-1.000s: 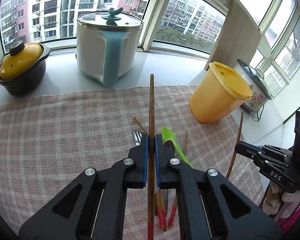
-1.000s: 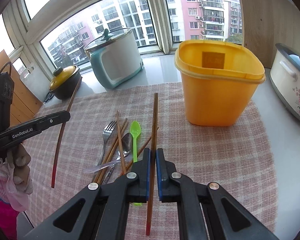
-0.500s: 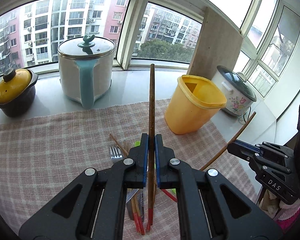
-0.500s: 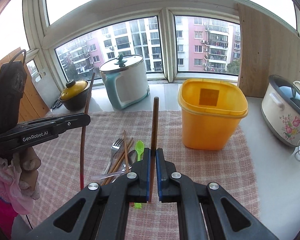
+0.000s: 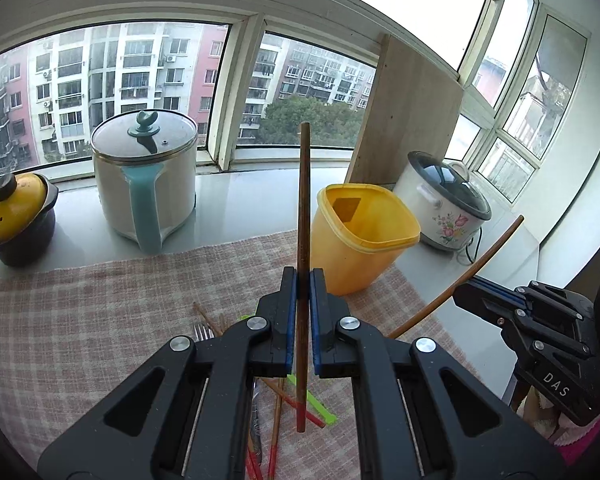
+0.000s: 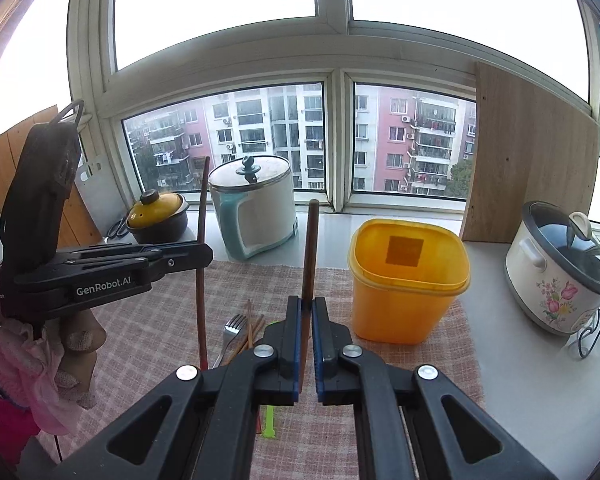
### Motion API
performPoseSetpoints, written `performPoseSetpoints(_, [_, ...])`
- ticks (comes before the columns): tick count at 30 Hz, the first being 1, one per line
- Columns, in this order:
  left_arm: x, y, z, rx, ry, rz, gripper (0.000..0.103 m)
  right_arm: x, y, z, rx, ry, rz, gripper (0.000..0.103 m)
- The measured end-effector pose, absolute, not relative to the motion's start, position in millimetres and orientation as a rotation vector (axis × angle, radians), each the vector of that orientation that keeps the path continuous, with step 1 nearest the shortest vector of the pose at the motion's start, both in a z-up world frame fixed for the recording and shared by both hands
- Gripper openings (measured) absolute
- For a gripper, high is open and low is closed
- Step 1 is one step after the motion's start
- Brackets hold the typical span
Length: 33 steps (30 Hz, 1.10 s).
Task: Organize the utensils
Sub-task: 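Carry both chopsticks upright over the yellow container and lower them inside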
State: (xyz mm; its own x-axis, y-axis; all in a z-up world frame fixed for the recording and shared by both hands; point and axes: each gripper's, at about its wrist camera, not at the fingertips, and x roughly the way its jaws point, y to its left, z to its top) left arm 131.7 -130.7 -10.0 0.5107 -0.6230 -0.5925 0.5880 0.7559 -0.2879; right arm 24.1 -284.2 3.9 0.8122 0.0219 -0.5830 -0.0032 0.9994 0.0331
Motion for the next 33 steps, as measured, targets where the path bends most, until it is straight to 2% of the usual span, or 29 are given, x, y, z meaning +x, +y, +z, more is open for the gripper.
performPoseSetpoints(21, [150,-186,55,-0.082,0.585,-0.777,0.004,20,-307,76,-0.041,0.5,-0.042,0.002])
performPoseSetpoints(33, [183,-240,65,-0.095,0.547,-0.76,0.004,47,-339,86,-0.054,0.495,-0.08,0.002])
